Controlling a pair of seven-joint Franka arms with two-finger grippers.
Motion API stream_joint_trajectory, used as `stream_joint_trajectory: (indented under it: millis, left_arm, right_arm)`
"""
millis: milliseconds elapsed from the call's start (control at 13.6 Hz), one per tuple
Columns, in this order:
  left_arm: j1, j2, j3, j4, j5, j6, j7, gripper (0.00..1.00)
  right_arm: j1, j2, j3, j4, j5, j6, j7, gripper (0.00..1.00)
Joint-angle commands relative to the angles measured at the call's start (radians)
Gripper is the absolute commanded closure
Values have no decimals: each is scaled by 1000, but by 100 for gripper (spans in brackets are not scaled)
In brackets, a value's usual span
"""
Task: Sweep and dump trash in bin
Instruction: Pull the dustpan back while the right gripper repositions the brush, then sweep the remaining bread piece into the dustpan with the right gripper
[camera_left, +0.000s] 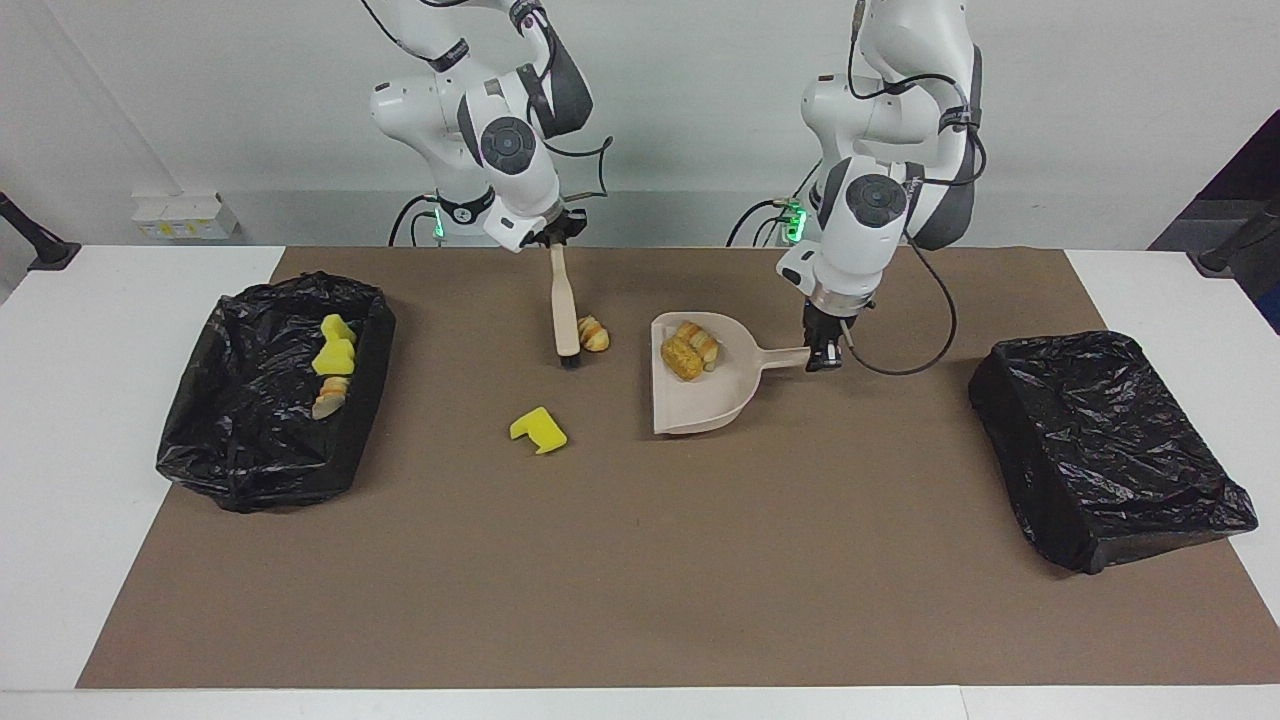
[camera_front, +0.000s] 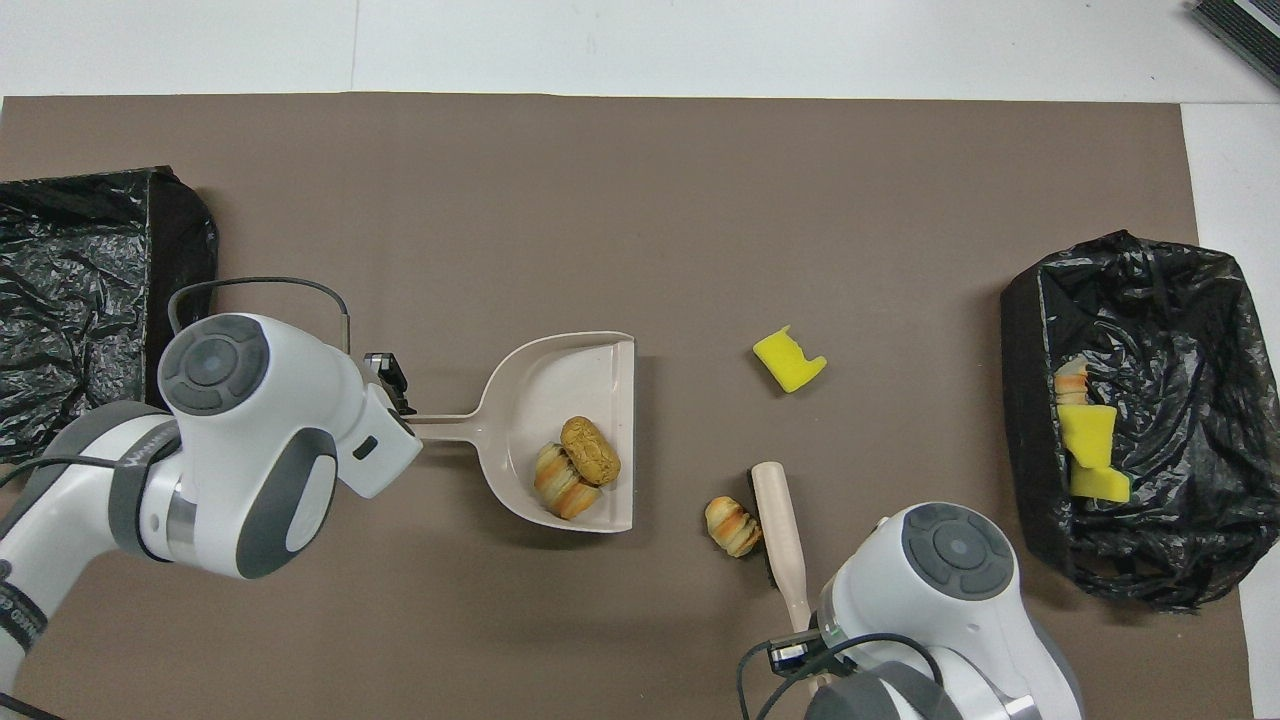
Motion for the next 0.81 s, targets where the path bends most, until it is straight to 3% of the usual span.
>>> stream_joint_trajectory:
  millis: [0, 513, 733]
  left_arm:
    - [-66, -39, 13, -31, 107, -63, -152, 100]
    - [-140, -57, 10, -87, 141, -63, -244, 100]
    - [-147, -57, 8, -102, 141, -39, -263, 100]
  right_arm:
    - [0, -21, 3, -19, 22, 30, 17, 100]
    - [34, 8, 4, -8, 197, 143, 17, 100]
    - [153, 111, 4, 24, 289, 315, 112, 100]
